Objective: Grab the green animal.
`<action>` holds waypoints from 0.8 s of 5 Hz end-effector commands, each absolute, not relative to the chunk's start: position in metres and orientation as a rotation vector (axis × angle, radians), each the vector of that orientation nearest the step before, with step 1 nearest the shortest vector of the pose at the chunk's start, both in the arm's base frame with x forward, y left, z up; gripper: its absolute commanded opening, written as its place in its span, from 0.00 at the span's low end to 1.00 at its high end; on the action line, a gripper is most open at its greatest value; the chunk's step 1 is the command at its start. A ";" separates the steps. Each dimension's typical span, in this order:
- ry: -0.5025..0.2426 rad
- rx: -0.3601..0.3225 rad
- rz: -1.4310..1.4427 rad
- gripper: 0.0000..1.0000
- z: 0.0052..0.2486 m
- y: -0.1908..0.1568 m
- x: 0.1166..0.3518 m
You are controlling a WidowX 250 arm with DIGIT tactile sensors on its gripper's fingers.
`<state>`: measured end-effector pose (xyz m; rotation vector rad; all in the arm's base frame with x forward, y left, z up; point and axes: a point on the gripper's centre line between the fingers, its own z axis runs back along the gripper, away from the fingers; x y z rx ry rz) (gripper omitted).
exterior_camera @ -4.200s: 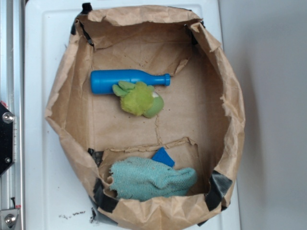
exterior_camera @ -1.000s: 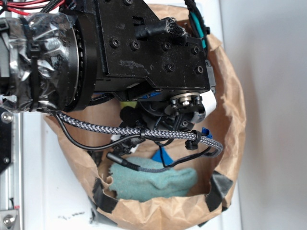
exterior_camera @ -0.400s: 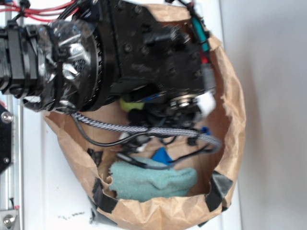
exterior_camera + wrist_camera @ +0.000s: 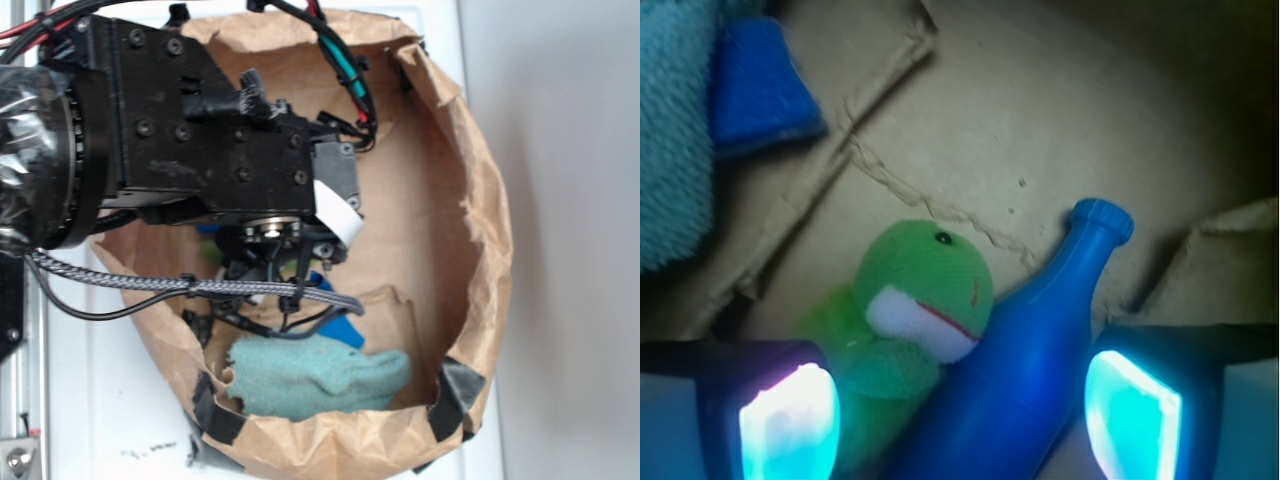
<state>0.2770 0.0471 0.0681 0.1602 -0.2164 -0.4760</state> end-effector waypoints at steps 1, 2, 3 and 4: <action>-0.259 0.252 -0.418 1.00 0.075 0.054 0.290; -0.247 0.269 -0.414 1.00 0.068 0.053 0.292; -0.235 0.289 -0.421 1.00 0.062 0.048 0.290; -0.228 0.234 -0.458 1.00 0.074 0.047 0.280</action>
